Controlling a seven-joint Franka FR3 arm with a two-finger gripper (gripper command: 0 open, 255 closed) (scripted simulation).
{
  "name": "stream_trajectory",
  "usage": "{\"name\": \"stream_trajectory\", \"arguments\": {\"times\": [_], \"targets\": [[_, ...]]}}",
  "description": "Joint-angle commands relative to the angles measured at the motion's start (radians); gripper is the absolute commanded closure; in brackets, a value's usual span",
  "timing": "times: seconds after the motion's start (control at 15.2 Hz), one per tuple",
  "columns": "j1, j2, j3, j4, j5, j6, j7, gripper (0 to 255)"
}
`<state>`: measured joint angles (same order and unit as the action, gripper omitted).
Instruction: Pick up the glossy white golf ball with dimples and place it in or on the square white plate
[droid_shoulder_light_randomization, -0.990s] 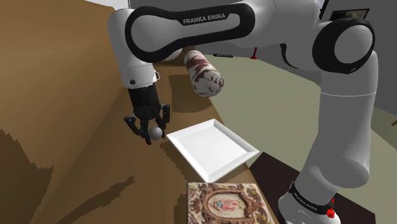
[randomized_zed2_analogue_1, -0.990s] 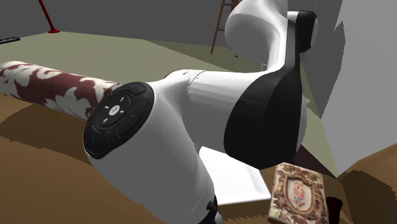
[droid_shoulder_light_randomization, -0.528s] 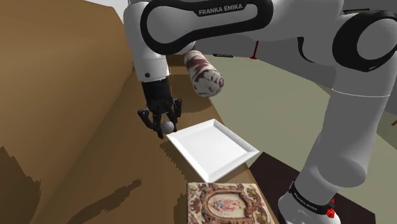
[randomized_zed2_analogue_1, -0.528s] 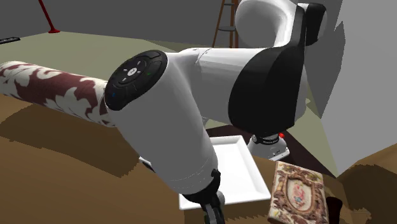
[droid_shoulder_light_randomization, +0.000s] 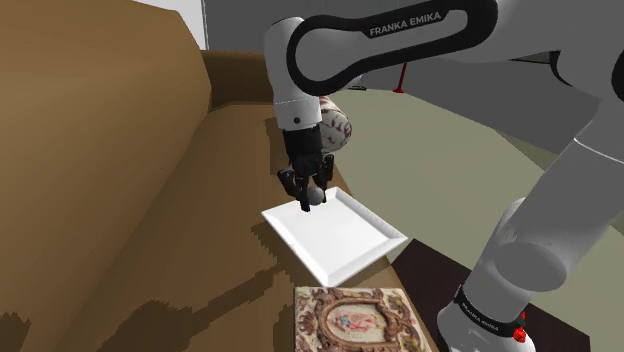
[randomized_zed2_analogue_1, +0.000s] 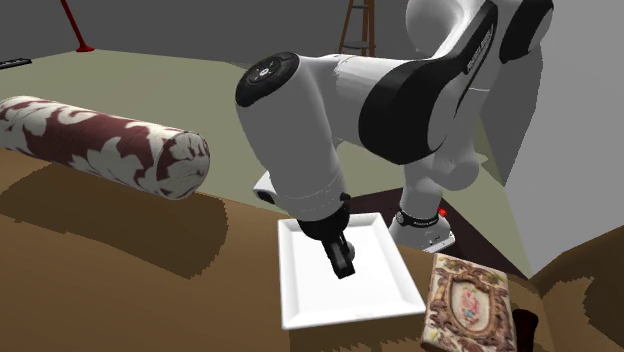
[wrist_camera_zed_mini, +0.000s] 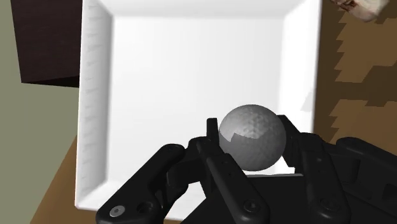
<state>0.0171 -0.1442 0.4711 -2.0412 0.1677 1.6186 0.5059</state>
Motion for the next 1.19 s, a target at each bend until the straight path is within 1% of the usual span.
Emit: {"name": "stream_trajectory", "arguments": {"times": [0.0,0.2,0.99,1.12], "targets": [[-0.01,-0.066,-0.023,-0.06,0.014,-0.006,-0.046,255],[-0.024,-0.16,-0.066,-0.152,0.021,-0.01,-0.116,255],[-0.021,-0.114,-0.047,-0.274,0.021,0.156,-0.117,255],[-0.021,-0.114,-0.047,-0.274,0.021,0.156,-0.117,255]]}}
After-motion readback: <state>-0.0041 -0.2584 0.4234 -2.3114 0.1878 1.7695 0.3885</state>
